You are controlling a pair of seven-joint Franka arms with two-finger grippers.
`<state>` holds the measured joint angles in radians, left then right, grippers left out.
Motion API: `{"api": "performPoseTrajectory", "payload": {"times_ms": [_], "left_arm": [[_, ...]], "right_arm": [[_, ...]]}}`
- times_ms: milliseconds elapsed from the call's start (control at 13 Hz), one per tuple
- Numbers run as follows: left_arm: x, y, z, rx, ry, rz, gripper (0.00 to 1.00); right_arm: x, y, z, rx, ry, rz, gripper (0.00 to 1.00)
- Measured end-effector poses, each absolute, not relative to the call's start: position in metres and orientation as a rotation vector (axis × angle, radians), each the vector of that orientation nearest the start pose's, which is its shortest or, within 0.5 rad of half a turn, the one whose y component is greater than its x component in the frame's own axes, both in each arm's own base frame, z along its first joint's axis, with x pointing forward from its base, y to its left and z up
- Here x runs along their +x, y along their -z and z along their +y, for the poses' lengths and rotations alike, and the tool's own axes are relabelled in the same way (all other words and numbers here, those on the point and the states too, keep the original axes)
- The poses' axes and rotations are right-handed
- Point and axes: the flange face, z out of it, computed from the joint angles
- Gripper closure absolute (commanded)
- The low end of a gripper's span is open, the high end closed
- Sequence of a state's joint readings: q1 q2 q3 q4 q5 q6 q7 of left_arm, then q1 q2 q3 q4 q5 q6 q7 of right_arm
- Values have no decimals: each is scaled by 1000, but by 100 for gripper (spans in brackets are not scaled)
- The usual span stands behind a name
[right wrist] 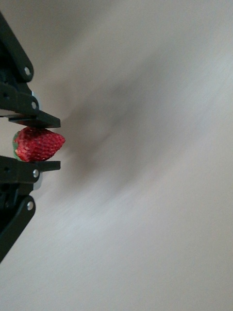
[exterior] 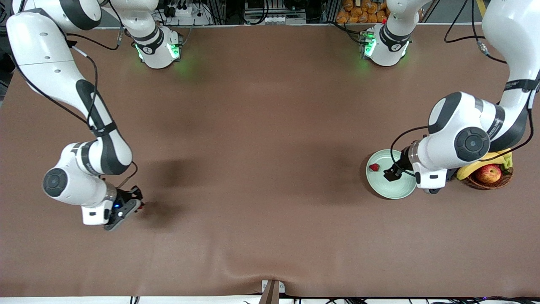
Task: Collect all strawberries into plate
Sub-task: 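Carry the second strawberry toward mid-table with the right gripper while the left withdraws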
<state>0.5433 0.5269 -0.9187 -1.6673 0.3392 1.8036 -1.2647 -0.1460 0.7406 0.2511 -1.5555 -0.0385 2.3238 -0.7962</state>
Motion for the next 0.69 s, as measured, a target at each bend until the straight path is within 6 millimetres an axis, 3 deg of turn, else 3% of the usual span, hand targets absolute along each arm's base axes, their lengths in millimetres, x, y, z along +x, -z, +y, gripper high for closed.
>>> {"api": "performPoseTrajectory", "payload": {"times_ms": [308,540,694], "left_arm": [[609,-428,-189,-2835,-264,-1246,0],[604,-441,-206,-2863,-253,-1235,0],[599,-446,-221,-2868,-249,-1239,0]], "right_arm": [[695,-240,168,-2616,229,-1411,100],[672,-252,270,-2588,264,-1416,100],[659,-262,317,-2611,278,-1338,100]]}}
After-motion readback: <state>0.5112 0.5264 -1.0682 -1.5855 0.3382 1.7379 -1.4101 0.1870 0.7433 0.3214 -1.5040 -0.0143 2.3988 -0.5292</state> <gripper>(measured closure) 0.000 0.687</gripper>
